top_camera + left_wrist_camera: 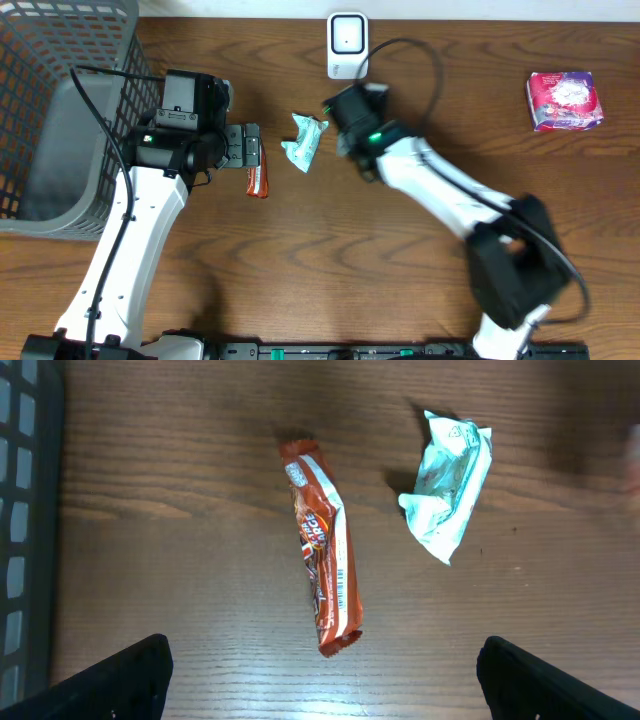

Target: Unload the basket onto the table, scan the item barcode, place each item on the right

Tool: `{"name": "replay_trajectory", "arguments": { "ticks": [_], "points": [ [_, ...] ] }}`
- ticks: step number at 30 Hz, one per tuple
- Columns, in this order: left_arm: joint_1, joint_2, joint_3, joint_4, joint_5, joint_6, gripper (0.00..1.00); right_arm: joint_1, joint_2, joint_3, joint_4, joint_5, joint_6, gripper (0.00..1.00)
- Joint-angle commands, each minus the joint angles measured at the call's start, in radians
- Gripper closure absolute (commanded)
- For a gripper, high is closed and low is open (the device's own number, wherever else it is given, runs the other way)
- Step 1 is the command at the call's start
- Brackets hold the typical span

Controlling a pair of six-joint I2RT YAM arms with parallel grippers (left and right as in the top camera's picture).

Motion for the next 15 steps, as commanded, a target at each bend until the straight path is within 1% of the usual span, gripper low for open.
{"name": "replay_trajectory", "arguments": {
  "ticks": [1, 4, 7, 12, 15],
  "points": [
    [0.0, 0.004, 0.002, 0.0, -0.009, -0.005, 0.02, -0.09, -0.056, 0.005, -0.007, -0.262, -0.048, 0.99],
    [0.0, 0.004, 0.002, 0.0, -0.009, -0.005, 0.02, -0.187, -0.048, 0.005, -0.008, -0.569, -0.097, 0.99],
    [0.0, 0.004, 0.002, 0.0, -0.009, -0.005, 0.02, -0.256, -0.017, 0.002, -0.008, -0.818, -0.15, 0.99],
    [0.0, 0.004, 0.002, 0.0, -0.009, -0.005, 0.02, -0.312, 0.074, -0.024, 0.006, -1.048, -0.16, 0.99],
    [0.0, 0.004, 0.002, 0.0, -0.009, -0.005, 0.02, -0.319, 0.138, -0.041, 0.025, -1.094, -0.159, 0.99]
  ]
}}
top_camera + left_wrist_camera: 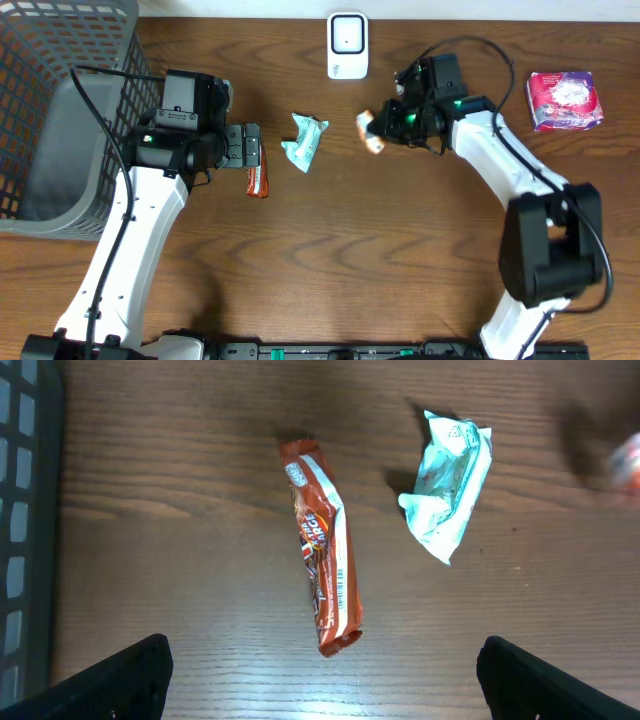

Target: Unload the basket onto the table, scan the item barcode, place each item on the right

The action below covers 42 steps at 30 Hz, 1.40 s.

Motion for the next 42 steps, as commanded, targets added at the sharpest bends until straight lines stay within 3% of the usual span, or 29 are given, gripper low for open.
{"name": "replay_trajectory", "arguments": {
  "ticks": [1, 9, 14, 16, 23, 26, 30, 37, 42],
  "points": [
    [0.0, 0.004, 0.002, 0.0, -0.009, -0.005, 0.02, -0.004, 0.077, -0.031, 0.012, -0.18, -0.029, 0.99],
    [0.0, 0.004, 0.002, 0.0, -0.009, -0.005, 0.02, -0.051, 0.132, -0.033, 0.025, -0.103, -0.03, 0.97],
    [0.0, 0.004, 0.002, 0.0, -0.009, -0.005, 0.02, -0.096, 0.103, -0.015, -0.008, -0.065, -0.112, 0.77],
    [0.0, 0.004, 0.002, 0.0, -0.009, -0.005, 0.02, -0.109, 0.083, 0.01, -0.063, -0.01, -0.131, 0.63],
    [0.0, 0.004, 0.002, 0.0, -0.009, -0.005, 0.02, -0.098, -0.019, 0.095, -0.204, 0.177, -0.22, 0.49],
    [0.0, 0.004, 0.002, 0.0, -0.009, -0.005, 0.02, -0.074, -0.053, 0.096, -0.2, 0.177, -0.236, 0.36],
    [0.0, 0.004, 0.002, 0.0, -0.009, -0.005, 0.02, -0.041, -0.05, 0.09, -0.204, 0.23, -0.235, 0.36],
    [0.0, 0.004, 0.002, 0.0, -0.009, -0.005, 0.02, -0.027, -0.027, 0.04, -0.221, 0.523, -0.2, 0.26],
    [0.0, 0.004, 0.002, 0.0, -0.009, -0.005, 0.02, -0.052, 0.021, 0.023, -0.19, 0.404, -0.273, 0.35]
  ]
}}
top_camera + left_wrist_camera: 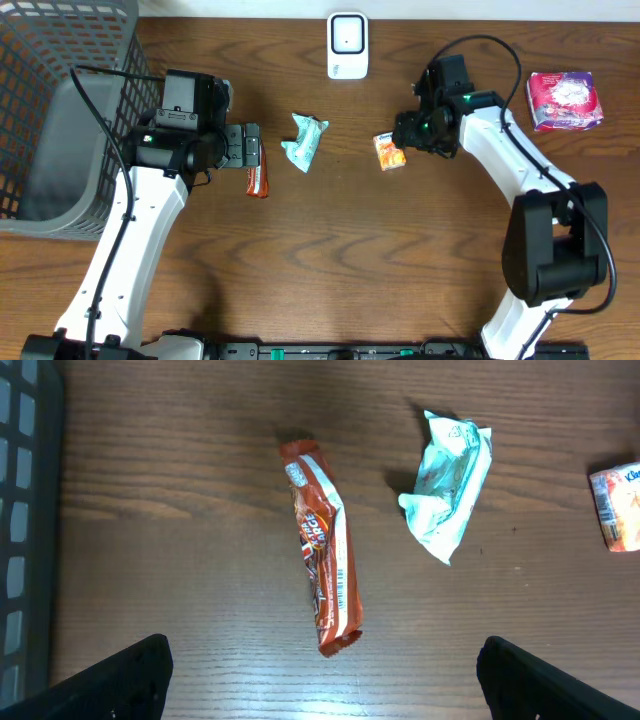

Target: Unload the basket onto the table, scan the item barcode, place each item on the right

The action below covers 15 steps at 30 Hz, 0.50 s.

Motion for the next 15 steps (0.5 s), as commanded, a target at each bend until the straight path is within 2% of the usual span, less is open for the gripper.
{"name": "replay_trajectory", "arguments": {
  "ticks": [1, 4, 10, 11, 14, 15],
  "points": [
    [0.0, 0.004, 0.002, 0.0, -0.009, -0.005, 0.02, -0.015, 0.052, -0.012, 0.023, -0.071, -0.081, 0.36],
    [0.0, 0.004, 0.002, 0.0, -0.009, -0.005, 0.02, -0.016, 0.093, -0.013, 0.048, -0.166, -0.122, 0.36],
    [0.0, 0.004, 0.002, 0.0, -0.009, -0.005, 0.02, -0.011, 0.184, -0.013, 0.058, -0.198, -0.122, 0.36],
    [0.0, 0.004, 0.002, 0.0, -0.009, -0.005, 0.02, -0.01, 0.199, -0.013, 0.059, -0.203, -0.122, 0.43],
    [0.0, 0.004, 0.002, 0.0, -0.009, -0.005, 0.02, -0.01, 0.226, -0.013, 0.061, -0.219, -0.121, 0.98],
    [0.0, 0.004, 0.002, 0.0, -0.009, -0.005, 0.02, -0.01, 0.226, -0.012, 0.064, -0.219, -0.105, 0.99]
  ]
}}
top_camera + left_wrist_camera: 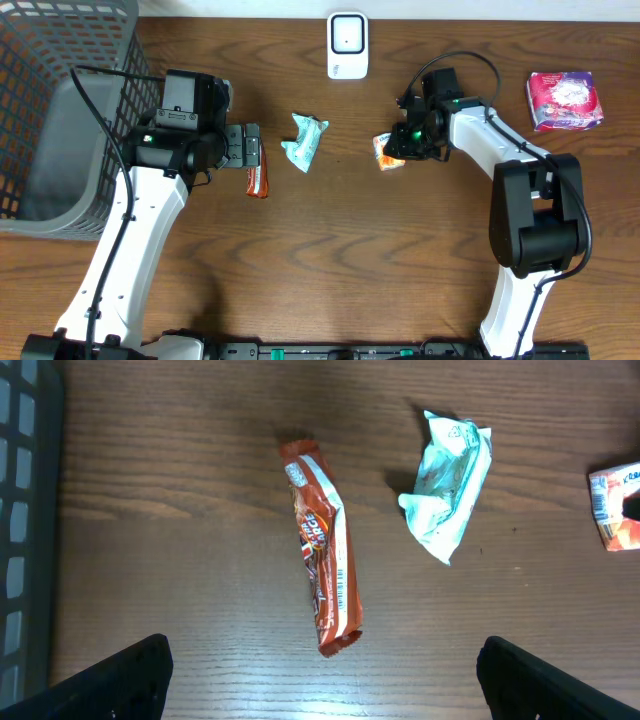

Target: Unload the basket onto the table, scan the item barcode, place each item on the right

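The white barcode scanner (347,45) stands at the table's far edge. An orange snack packet (386,152) lies on the wood right of centre, and it also shows as the orange packet (608,500) at the frame's right edge. My right gripper (404,141) is over the packet's right end, touching or covering it; how its jaws stand is too dark to read. My left gripper (325,685) hangs open above a brown candy bar (322,550), fingers wide apart and holding nothing. A crumpled teal packet (447,485) lies to the bar's right.
A grey wire basket (55,105) fills the left side of the table. A pink packet (565,100) lies at the far right. The right arm's cable loops above the packet area.
My right gripper has shifted left from beside the orange packet onto its right end. The packet has hardly moved. The left arm, candy bar and teal packet are unchanged.
The right arm was first stretched across the centre, its gripper near the scanner. Then the gripper held the orange packet just right of the scanner. After that the packet lay on the table with the gripper beside it; now the gripper is back on it. The left arm stayed still.
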Tool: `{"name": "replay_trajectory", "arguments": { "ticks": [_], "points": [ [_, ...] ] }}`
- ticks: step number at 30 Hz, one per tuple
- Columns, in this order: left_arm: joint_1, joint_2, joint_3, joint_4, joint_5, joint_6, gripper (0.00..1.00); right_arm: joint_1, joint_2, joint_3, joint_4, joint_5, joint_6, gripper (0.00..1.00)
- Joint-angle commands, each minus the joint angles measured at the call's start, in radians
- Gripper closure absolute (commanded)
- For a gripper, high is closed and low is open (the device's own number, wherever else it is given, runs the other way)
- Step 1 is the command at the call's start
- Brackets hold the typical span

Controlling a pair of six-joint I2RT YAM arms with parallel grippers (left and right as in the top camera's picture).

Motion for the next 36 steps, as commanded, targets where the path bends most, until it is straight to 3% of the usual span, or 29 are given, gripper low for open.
{"name": "replay_trajectory", "arguments": {
  "ticks": [1, 7, 13, 24, 31, 36],
  "points": [
    [0.0, 0.004, 0.002, 0.0, -0.009, -0.005, 0.02, 0.007, 0.06, -0.014, -0.006, 0.006, 0.014, 0.99],
    [0.0, 0.004, 0.002, 0.0, -0.009, -0.005, 0.02, 0.034, 0.007, 0.108, -0.008, 0.068, 0.031, 0.99],
    [0.0, 0.004, 0.002, 0.0, -0.009, -0.005, 0.02, 0.096, -0.016, 0.296, 0.037, 0.312, 0.012, 0.99],
    [0.0, 0.004, 0.002, 0.0, -0.009, -0.005, 0.02, 0.243, 0.03, 0.306, 0.52, 0.82, -0.246, 0.99],
    [0.0, 0.004, 0.002, 0.0, -0.009, -0.005, 0.02, 0.279, 0.161, 0.306, 0.727, 0.872, -0.458, 0.99],
    [0.0, 0.004, 0.002, 0.0, -0.009, -0.005, 0.02, 0.301, 0.211, 0.306, 0.805, 0.92, -0.482, 0.99]
  ]
}}
